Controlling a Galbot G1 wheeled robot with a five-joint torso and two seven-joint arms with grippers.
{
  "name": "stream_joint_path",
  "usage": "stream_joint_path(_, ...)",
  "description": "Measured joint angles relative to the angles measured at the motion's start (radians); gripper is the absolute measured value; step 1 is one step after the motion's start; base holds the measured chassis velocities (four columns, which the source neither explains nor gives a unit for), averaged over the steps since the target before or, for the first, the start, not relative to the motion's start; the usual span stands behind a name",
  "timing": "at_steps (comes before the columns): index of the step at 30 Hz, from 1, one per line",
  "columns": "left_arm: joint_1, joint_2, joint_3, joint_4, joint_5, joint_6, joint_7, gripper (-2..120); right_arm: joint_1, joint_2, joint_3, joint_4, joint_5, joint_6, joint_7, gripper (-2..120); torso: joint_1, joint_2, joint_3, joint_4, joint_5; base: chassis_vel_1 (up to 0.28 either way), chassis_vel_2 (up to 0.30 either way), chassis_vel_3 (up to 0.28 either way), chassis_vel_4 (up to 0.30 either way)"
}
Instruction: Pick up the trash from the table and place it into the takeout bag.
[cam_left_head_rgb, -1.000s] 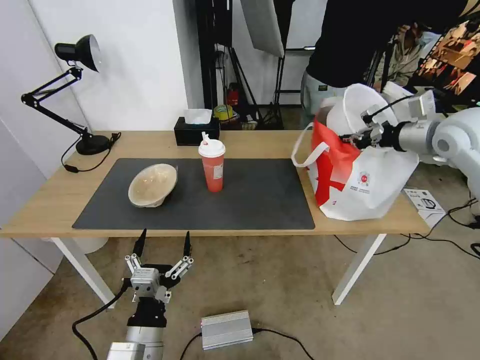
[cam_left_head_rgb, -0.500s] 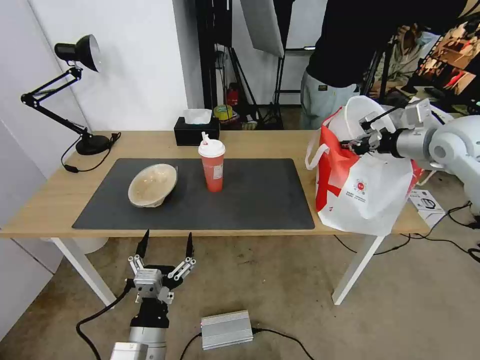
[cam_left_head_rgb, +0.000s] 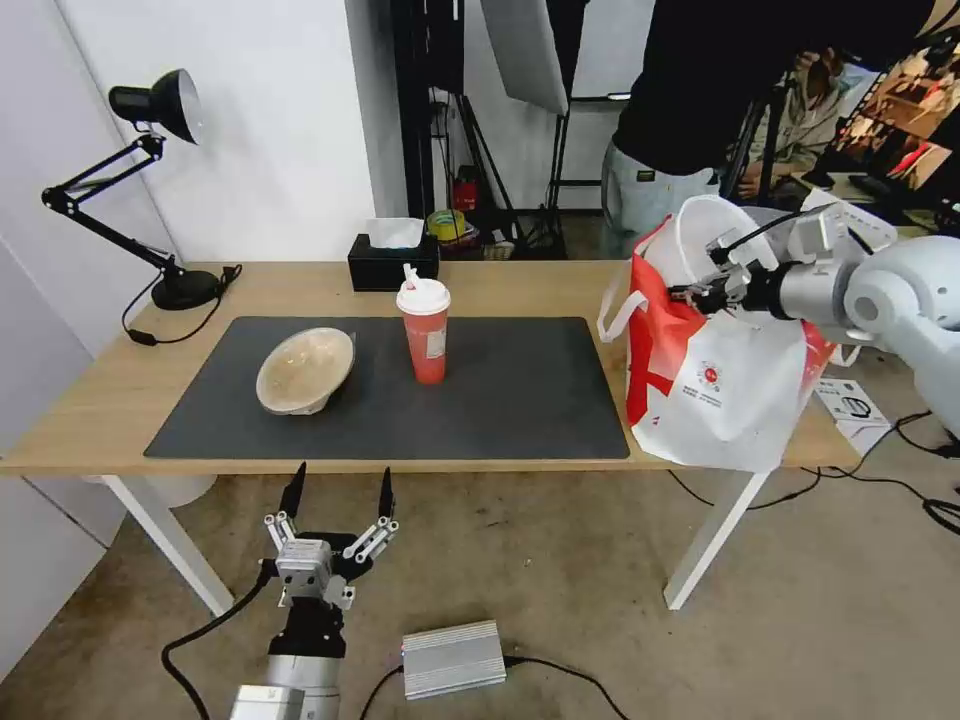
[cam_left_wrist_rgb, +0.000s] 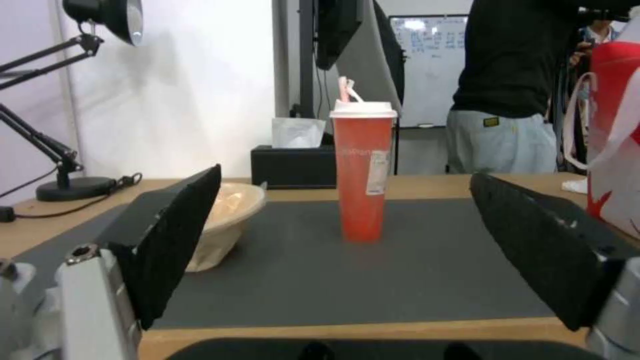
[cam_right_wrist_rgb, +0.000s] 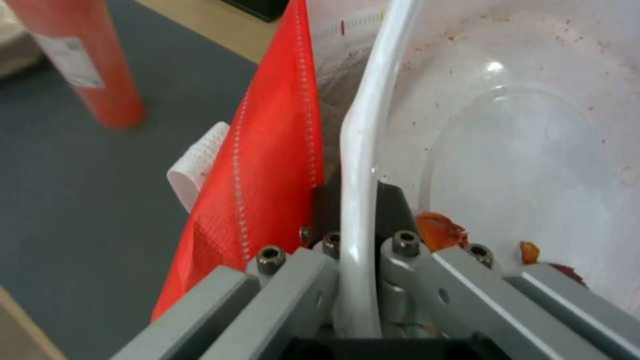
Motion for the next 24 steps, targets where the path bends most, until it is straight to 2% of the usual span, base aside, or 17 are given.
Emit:
stream_joint_path(12,0.014,-0.014,0.002,0.005,0.020,-0.010,0.000,100,0.016,0.093,-0.026,-0.046,0.016,0.000,0.010,0,0.000,0.000,0.000,0.0002,-0.0001,0.000,0.000,0.000,0.000)
stream_joint_path(22,0.018,-0.025,0.014,0.020,0.042,-0.026,0.000,100,0.019,0.109,-0.030,-0.059,0.014,0.000,0.019,0,0.000,0.000,0.000,0.0001,0.0000,0.000,0.000,0.000,0.000)
stream_joint_path(24,0.019,-0.028,0.021,0.024,0.049,-0.028,0.000,100,0.017,0.109,-0.030,-0.059,0.015,0.000,0.032,9,0.000,0.000,0.000,0.0000,0.0000,0.000,0.000,0.000,0.000)
